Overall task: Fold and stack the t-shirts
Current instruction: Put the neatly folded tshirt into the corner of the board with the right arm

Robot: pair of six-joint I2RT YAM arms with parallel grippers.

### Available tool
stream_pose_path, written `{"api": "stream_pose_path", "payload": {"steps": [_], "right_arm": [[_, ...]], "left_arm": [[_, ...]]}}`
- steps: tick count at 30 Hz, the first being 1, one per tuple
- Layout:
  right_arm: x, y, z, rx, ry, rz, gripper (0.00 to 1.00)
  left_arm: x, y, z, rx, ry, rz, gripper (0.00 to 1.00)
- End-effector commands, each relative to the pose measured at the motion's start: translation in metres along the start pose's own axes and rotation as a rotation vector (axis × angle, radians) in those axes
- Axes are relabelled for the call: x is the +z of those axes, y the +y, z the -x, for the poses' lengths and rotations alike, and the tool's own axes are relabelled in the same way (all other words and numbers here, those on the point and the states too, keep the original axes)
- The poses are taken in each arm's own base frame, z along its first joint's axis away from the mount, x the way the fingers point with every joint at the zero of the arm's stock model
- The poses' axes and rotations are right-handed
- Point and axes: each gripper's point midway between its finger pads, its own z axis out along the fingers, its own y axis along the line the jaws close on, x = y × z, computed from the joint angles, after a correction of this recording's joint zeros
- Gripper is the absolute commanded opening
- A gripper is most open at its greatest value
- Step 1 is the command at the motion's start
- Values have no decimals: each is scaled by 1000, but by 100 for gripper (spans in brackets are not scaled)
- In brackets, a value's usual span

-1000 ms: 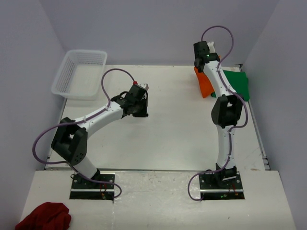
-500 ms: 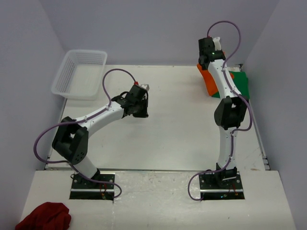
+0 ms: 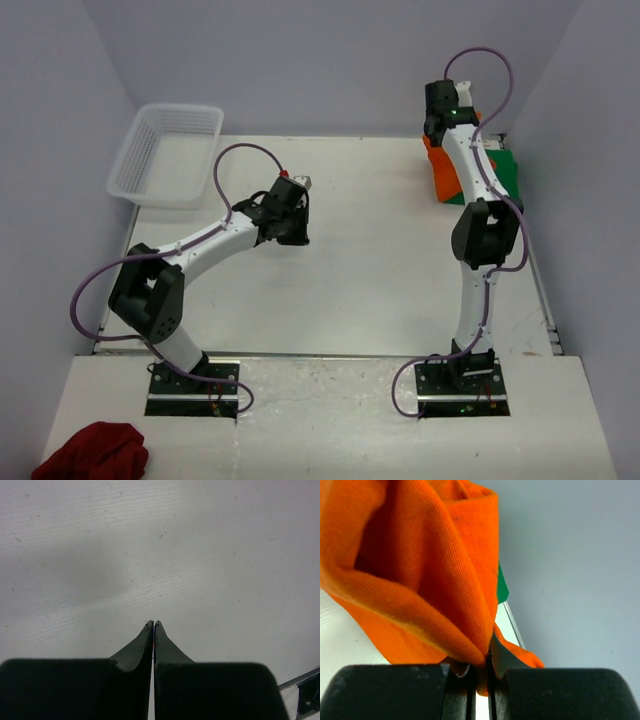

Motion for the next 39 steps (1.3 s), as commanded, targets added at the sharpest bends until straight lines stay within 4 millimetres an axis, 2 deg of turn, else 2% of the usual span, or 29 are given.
{"api": "stream_pose_path", "payload": {"steps": [1,8,14,20,23,34,37,39], "right_arm": [[13,-8,5,52,-10,-37,0],[46,2,-11,40,46,-41,0],[73,-1,-23,48,87,-69,0],[78,-5,-26,82,89,-88,0],[91,-22,-30,99,107,-118,0],[120,-23,-44,82,147,-137,0],[127,-24,-45,75,148,-155,62],[127,-31,-38,93,133,-179,82]], "left_arm": [[1,-3,-1,22,-3,-22,0],[4,-3,-5,24,10,-27,0],[9,-3,-14,18,36,-38,0],[10,-3,-14,21,35,-39,0],[10,-3,-14,22,36,-41,0],[12,-1,-18,25,47,-36,0],[13,0,-19,22,50,-32,0],[14,1,-21,24,52,-27,0]]}}
